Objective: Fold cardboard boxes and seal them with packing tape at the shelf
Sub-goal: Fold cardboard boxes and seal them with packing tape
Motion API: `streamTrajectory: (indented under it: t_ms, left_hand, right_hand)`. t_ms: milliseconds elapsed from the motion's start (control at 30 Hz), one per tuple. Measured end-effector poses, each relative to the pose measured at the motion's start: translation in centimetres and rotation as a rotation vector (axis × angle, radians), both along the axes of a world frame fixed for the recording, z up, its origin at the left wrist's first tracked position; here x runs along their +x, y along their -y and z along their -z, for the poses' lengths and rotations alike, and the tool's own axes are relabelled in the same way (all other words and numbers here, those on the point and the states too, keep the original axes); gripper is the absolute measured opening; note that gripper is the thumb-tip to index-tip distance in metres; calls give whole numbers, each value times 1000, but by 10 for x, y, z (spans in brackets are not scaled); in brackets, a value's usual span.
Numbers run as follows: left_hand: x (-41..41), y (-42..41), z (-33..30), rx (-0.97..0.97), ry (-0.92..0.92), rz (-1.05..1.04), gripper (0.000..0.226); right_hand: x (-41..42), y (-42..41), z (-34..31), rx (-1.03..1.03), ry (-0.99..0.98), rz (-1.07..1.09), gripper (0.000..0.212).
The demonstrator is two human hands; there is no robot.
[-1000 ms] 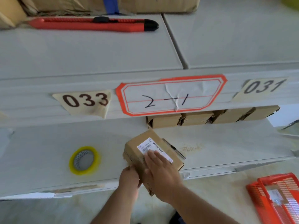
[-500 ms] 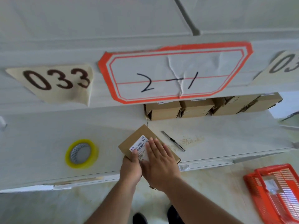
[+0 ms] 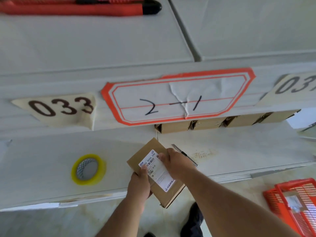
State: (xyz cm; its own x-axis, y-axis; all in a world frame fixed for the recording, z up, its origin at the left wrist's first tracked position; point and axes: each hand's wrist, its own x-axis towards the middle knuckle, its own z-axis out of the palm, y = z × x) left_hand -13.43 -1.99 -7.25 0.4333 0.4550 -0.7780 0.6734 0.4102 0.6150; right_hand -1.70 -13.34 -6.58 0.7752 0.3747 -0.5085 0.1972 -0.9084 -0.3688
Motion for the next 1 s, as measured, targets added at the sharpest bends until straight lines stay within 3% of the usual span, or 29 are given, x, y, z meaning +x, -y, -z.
streamTrajectory:
  t_ms: [100, 167, 267, 433, 533, 767, 1000]
  left_hand:
    - [1, 1, -2, -60, 17, -53, 38]
    - [1, 2, -3, -138, 83, -143, 35]
    - [6, 3, -1, -216, 150, -261, 38]
    - [8, 8, -11, -146, 106, -138, 48]
    - [10, 2, -5, 67, 98, -6, 49]
    - [13, 0, -7, -33, 130, -61, 27]
    - [9, -7, -8, -111, 114, -30, 35]
  right_hand:
    - [3, 6, -19, 84, -83, -18, 37]
    - [-4, 8, -40, 158, 9, -87, 29]
    - [-35, 9, -48, 121, 304, -342, 58]
    - [-82, 20, 2, 129, 528, -465, 65]
    - [-94, 17, 1, 149, 597, -515, 60]
    - [-97, 12, 5, 74, 546, -433, 66]
    - [-76, -6, 4, 22, 469, -270, 69]
